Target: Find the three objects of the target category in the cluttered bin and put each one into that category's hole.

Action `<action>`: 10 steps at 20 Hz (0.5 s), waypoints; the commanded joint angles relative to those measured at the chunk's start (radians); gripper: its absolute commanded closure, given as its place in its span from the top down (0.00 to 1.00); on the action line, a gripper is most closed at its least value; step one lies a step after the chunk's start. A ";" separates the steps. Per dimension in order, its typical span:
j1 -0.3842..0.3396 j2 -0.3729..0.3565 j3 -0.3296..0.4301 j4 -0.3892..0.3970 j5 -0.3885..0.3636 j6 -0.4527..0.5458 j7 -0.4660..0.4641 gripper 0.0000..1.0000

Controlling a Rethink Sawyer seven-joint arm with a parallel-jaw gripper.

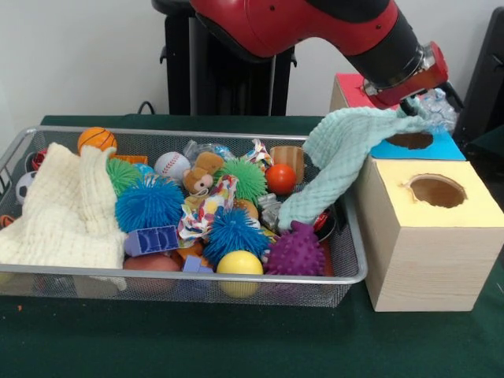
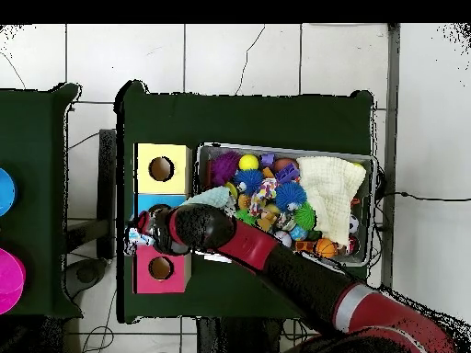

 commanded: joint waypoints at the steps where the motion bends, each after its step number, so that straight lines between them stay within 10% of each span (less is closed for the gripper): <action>1: 0.035 0.028 -0.073 -0.080 -0.025 0.012 0.108 1.00; 10: 0.049 0.019 -0.098 -0.096 -0.029 0.031 0.098 1.00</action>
